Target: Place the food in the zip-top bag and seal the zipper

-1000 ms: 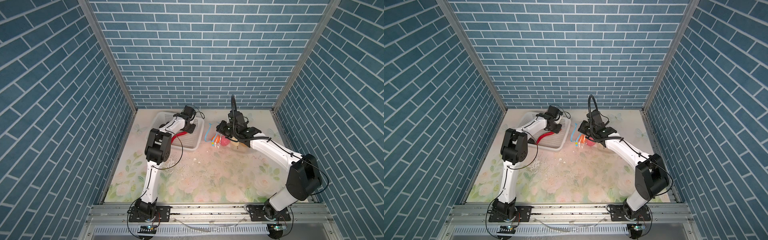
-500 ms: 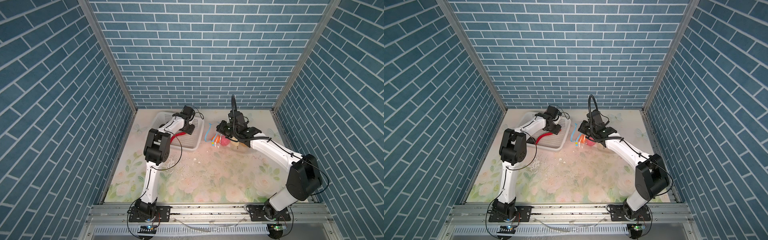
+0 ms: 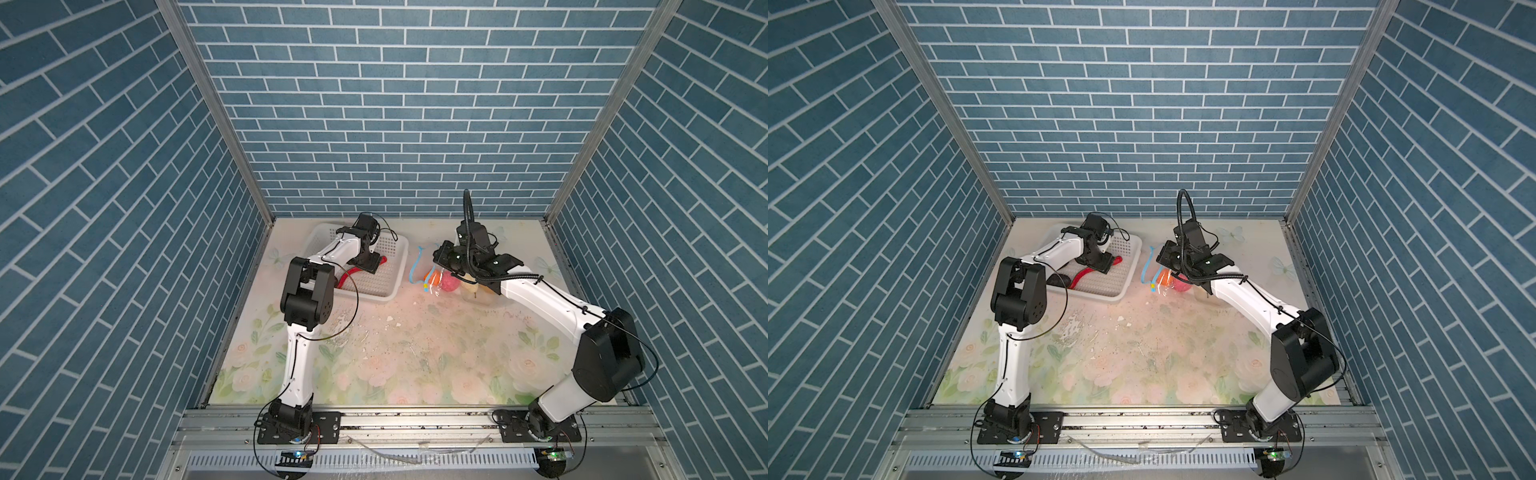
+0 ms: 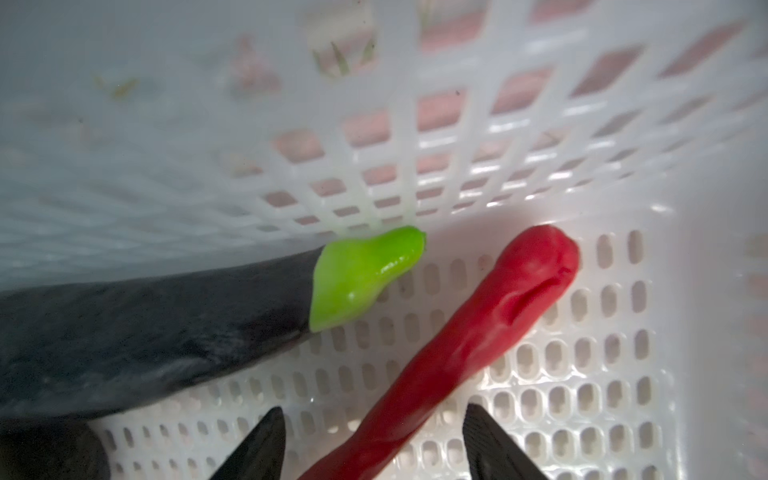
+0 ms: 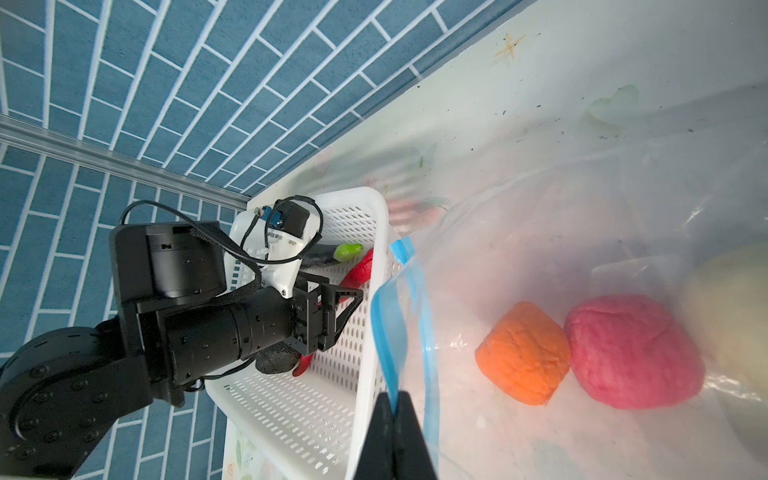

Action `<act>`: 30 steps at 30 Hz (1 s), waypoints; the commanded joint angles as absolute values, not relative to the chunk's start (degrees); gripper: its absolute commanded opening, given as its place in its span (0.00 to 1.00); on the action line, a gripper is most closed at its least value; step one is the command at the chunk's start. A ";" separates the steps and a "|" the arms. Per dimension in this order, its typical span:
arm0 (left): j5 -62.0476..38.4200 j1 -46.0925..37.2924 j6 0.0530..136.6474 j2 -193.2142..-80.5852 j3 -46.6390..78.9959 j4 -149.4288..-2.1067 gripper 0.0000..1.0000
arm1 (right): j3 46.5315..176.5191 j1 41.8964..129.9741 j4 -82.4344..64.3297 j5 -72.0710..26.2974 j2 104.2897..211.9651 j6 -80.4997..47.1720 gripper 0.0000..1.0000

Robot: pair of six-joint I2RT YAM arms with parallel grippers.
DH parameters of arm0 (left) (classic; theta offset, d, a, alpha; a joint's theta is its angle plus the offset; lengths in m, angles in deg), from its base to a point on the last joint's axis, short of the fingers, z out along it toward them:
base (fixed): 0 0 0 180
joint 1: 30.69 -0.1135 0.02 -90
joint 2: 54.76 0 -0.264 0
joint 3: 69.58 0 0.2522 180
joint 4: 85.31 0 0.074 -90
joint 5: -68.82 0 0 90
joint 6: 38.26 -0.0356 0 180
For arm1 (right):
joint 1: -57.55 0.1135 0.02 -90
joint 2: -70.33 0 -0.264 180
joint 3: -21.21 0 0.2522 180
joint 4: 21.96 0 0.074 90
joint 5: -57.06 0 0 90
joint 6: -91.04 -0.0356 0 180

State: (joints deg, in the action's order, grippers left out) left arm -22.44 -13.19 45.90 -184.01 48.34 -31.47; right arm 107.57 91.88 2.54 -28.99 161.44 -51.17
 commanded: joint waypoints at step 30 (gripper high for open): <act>-24.80 -11.07 44.49 -178.53 45.45 -29.23 0.31 | 110.63 91.04 2.69 -29.64 159.34 -50.42 0.00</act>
